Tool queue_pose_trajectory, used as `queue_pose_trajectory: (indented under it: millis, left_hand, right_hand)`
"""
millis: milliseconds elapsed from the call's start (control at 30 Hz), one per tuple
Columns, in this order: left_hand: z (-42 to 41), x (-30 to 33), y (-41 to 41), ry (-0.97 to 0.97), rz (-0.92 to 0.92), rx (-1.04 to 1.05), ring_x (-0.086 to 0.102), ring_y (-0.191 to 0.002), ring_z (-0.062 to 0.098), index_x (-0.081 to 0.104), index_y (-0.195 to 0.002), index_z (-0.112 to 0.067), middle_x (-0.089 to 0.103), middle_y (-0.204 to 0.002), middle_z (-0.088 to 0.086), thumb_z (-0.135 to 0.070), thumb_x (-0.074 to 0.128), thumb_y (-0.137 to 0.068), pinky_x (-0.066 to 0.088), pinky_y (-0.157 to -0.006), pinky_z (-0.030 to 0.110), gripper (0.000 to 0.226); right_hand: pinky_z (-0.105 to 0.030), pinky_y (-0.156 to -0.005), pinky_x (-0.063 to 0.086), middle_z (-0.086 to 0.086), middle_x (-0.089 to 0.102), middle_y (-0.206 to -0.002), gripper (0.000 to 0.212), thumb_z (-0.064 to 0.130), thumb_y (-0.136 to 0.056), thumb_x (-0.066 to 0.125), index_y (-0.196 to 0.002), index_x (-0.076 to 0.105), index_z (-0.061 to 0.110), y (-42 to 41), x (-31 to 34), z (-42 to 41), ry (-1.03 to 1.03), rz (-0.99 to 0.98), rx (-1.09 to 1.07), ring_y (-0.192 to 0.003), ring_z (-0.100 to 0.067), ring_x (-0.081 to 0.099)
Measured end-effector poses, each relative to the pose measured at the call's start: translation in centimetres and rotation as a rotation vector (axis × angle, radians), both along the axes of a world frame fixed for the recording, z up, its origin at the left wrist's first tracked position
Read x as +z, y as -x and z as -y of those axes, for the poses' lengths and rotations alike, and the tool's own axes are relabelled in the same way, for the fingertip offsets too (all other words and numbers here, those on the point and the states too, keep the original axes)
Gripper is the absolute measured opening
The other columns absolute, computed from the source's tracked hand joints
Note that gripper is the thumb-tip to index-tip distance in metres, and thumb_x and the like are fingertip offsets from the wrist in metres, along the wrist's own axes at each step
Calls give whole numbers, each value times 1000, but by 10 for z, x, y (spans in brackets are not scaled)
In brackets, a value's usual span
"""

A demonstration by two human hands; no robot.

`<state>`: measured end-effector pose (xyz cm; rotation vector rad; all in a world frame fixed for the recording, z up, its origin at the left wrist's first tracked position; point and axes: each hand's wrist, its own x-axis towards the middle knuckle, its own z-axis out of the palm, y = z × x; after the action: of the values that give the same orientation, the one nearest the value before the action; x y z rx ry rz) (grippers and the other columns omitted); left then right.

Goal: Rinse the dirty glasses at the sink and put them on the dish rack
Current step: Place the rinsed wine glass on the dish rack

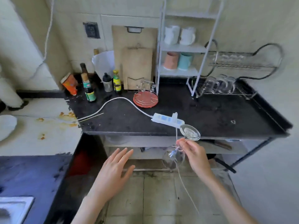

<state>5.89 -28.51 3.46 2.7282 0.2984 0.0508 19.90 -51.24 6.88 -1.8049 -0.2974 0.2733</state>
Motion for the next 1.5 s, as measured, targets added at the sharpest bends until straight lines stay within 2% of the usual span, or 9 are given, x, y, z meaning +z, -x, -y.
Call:
queue_pose_trajectory:
  millis: [267, 367, 533, 700, 1000, 1100, 1200, 1333, 1500]
  left_hand:
    - [148, 9, -159, 114, 40, -129, 12, -143, 12, 26, -144, -32, 25, -152, -10, -64, 28, -86, 17, -115, 32, 66]
    - [187, 21, -207, 134, 59, -176, 9, -144, 12, 24, -145, -31, 22, -153, -10, -47, 42, -94, 14, -116, 31, 56]
    - [223, 29, -285, 115, 30, -238, 11, -143, 11, 24, -144, -33, 23, -152, -11, -57, 31, -91, 15, -116, 31, 59]
    - [242, 19, -379, 37, 100, -301, 29, -139, 23, 43, -137, -24, 42, -143, -1, -59, 21, -82, 30, -110, 41, 69]
    - [268, 56, -596, -142, 168, -355, 13, -144, 23, 32, -144, -26, 26, -152, 1, -58, 13, -87, 7, -114, 31, 67]
    - [278, 74, -658, -171, 167, -350, 3, -145, 22, 22, -146, -29, 14, -156, 0, -53, 19, -93, 1, -115, 33, 58]
    - [284, 77, -708, -234, 136, -304, -5, -144, 25, 14, -147, -31, 6, -157, 2, -47, 20, -98, -3, -115, 40, 52]
    - [291, 73, -755, -263, 70, -147, -11, -144, 26, 5, -148, -33, 0, -158, 2, -42, 14, -100, -9, -113, 47, 50]
    - [295, 58, -779, -317, 36, 45, 3, -144, 27, 12, -147, -35, 12, -157, 3, -52, -9, -90, 0, -114, 50, 64]
  right_hand:
    - [-15, -73, 44, 4, 67, -76, 23, 20, -92, 56, -77, 67, 7, -122, 9, 162, 14, 44, -142, -77, -6, 60]
    - [-21, -72, 42, -19, 62, -79, 30, 21, -92, 57, -81, 61, -7, -162, 17, 199, -7, 47, -164, -77, -9, 54]
    - [-28, -78, 46, -18, 68, -86, 27, 21, -90, 59, -81, 65, -3, -234, 18, 235, 1, 34, -223, -78, -10, 59]
    - [-27, -80, 48, 3, 70, -77, 19, 22, -91, 58, -80, 70, 13, -321, 17, 257, 45, 47, -263, -75, -3, 63]
    - [-17, -79, 46, 11, 68, -85, 17, 24, -94, 54, -95, 69, 17, -512, 61, 279, 78, 218, -312, -80, 4, 62]
    - [-20, -85, 48, 4, 69, -96, 26, 27, -94, 53, -108, 67, 11, -570, 88, 283, 93, 316, -305, -92, -8, 64]
    - [-10, -75, 45, 3, 66, -97, 26, 26, -95, 49, -110, 64, 11, -624, 108, 283, 178, 420, -261, -86, -7, 60]
    - [-17, -75, 45, -3, 67, -97, 27, 26, -96, 48, -111, 63, 10, -698, 121, 278, 285, 494, -198, -83, -13, 61]
    - [-20, -59, 41, -15, 69, -87, 26, 26, -96, 49, -95, 67, 7, -776, 105, 274, 273, 426, -193, -59, -11, 51]
